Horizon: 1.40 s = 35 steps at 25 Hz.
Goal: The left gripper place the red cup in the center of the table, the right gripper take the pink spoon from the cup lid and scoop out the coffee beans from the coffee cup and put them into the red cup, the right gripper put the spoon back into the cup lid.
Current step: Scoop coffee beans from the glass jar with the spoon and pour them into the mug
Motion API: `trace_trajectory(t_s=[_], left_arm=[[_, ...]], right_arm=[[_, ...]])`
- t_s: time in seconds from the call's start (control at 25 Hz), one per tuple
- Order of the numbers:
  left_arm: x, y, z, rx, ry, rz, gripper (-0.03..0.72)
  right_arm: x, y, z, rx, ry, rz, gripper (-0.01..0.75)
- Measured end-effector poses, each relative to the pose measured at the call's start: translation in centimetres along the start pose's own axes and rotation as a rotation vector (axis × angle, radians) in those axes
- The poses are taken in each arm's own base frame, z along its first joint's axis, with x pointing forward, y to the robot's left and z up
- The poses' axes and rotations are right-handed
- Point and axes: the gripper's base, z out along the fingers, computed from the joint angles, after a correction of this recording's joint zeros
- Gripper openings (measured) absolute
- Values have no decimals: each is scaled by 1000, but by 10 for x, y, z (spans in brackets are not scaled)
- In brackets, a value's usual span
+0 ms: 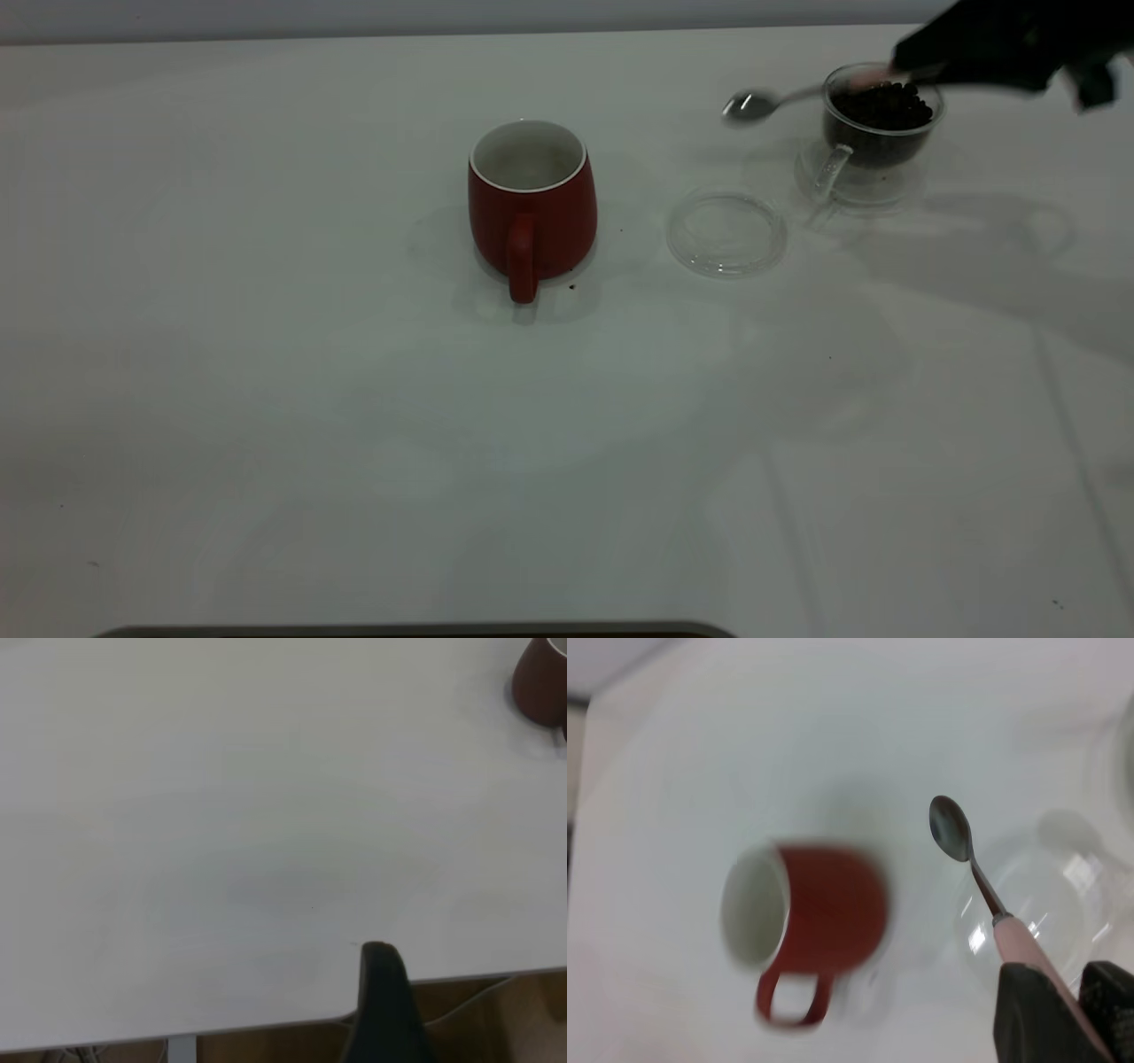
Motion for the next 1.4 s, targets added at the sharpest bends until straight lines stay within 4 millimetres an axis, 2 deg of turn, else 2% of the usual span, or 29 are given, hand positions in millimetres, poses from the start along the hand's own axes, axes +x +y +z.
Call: trace_trajectory(t_s=[0.2,0.4,0.6,0.84,1.24,1.4], left_arm=[[0,0,0,0,0,-1,569],[0,0,0,0,0,-1,569],[0,0,0,0,0,-1,569],[0,0,0,0,0,-1,569],[0,0,0,0,0,-1,569],[0,0,0,0,0,-3,569]], right_arm=[[-17,-21,-31,87,-101,37,114],[-20,-38,-42,165,-133,60,114],[-19,-45,-41,220,-135,62,114],[-9,-58,-29,222,-93,97,114],[-7,-54,-26,148,-77,160,114],[-3,-56,-18,96,-75,229,114]])
